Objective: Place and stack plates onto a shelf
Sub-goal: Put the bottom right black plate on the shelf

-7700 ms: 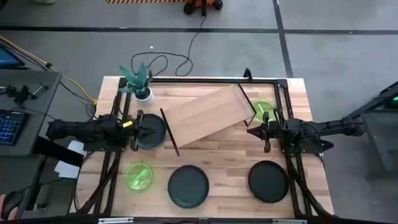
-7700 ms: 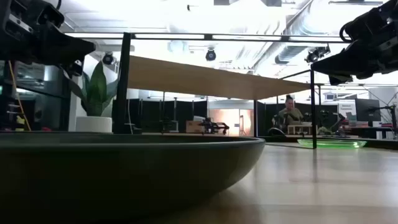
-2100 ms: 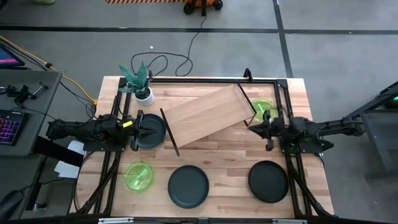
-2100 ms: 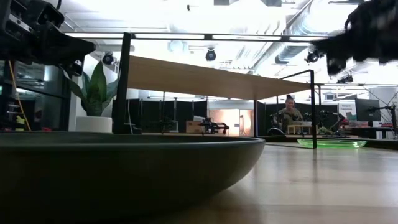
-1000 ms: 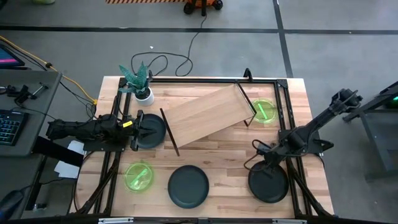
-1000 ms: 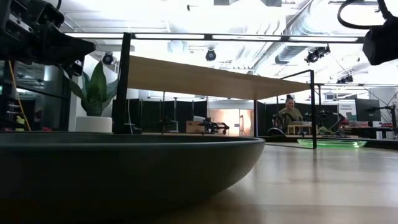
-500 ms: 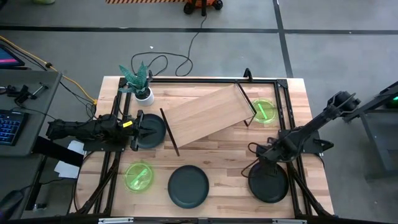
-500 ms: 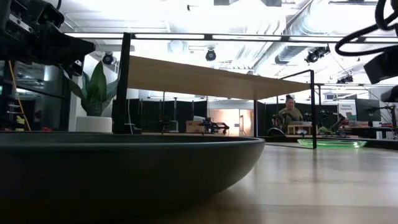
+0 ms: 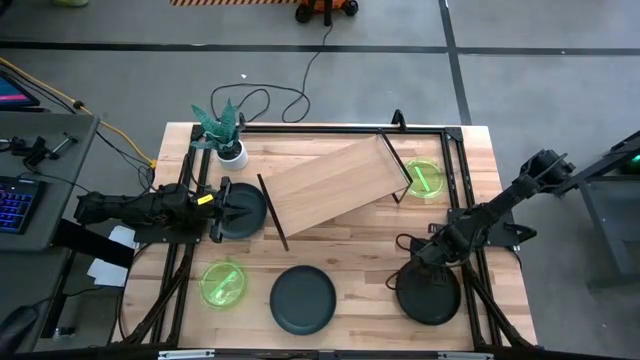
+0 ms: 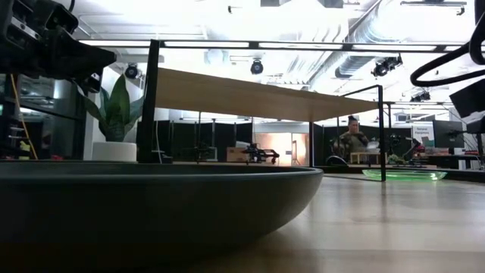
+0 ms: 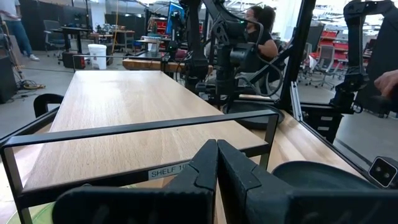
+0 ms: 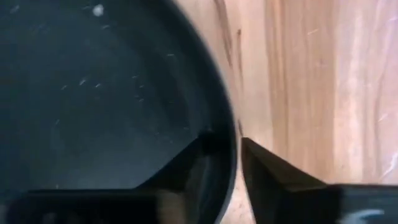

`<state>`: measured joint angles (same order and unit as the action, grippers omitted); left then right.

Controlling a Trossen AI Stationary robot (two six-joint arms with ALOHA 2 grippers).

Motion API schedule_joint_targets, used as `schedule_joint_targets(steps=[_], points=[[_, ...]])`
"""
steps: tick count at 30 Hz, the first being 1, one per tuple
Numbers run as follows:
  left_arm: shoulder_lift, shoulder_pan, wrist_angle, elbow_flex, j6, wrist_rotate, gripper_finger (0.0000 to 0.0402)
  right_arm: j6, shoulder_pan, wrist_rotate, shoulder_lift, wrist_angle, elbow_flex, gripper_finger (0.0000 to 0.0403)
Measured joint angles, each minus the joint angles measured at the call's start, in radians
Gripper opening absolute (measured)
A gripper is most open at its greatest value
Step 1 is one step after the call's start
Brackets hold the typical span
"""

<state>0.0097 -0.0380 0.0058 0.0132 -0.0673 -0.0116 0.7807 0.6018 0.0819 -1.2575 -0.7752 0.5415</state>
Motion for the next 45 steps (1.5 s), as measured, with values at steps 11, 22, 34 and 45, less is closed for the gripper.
schedule_joint_targets(steps=[11,22,34,45], points=[[0.000,0.000,0.000,0.000,0.000,0.000,0.0001,0.067,-0.057,0.118,0.073,0.115,0.000,0.0002],[0.000,0.000,0.000,0.000,0.000,0.000,0.0001,0.234,-0.259,0.204,0.283,0.527,-0.001,0.0000],[0.000,0.000,0.000,0.000,0.000,0.000,0.0001,0.182,-0.562,-0.405,0.342,0.673,0.100,0.0000],[0.000,0.000,0.000,0.000,0.000,0.000,0.0001,0.152,-0.767,-0.429,0.178,0.201,0.355,0.0000]])
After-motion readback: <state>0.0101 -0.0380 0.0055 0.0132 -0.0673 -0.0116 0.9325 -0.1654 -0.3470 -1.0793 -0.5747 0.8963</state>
